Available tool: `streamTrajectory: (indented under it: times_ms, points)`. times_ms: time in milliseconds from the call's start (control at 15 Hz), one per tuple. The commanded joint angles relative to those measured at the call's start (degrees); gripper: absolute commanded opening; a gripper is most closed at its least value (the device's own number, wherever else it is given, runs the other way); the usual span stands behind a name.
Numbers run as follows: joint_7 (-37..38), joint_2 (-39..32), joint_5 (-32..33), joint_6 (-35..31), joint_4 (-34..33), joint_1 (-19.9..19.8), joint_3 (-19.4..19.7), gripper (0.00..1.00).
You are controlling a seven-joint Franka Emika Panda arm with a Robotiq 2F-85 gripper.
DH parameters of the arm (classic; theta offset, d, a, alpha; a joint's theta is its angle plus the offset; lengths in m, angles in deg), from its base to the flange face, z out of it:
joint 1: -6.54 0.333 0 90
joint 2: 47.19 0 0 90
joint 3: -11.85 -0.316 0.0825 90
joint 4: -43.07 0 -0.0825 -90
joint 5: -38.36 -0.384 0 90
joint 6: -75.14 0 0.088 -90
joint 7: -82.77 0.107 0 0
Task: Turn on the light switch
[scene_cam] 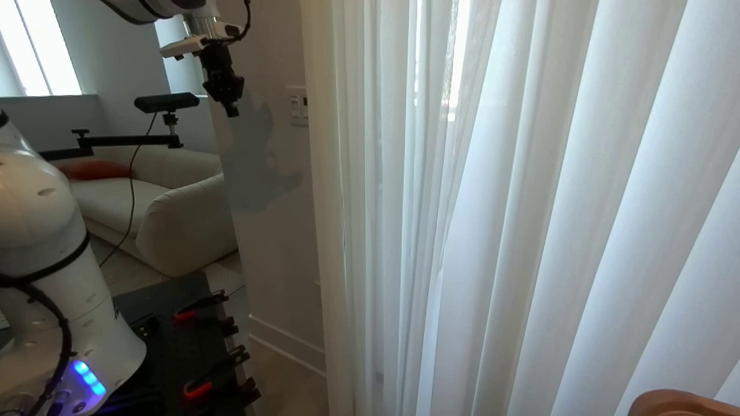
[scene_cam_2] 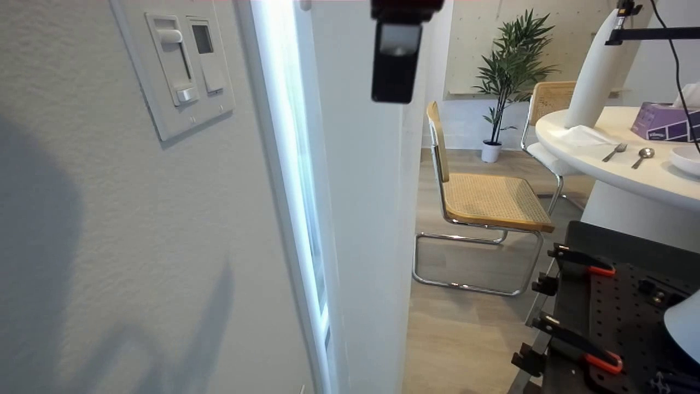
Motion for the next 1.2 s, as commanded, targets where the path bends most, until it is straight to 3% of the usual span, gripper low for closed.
streamTrajectory:
  times_ms: [0,467,867,1067,1133]
  points:
    - [-1.92,6.40,-1.36,4.00,2.06,-0.25,3.45,0.48]
    - [-22.32,10.27,-0.39,7.55,2.64,-3.28,16.32,0.99]
    - [-39.43,9.42,-1.37,10.05,2.37,-5.23,24.29,1.00]
    - [-43.60,10.08,-1.98,12.20,3.13,-5.23,25.64,1.00]
    - [-41.04,9.12,-0.75,10.86,2.23,-5.86,24.60,1.00]
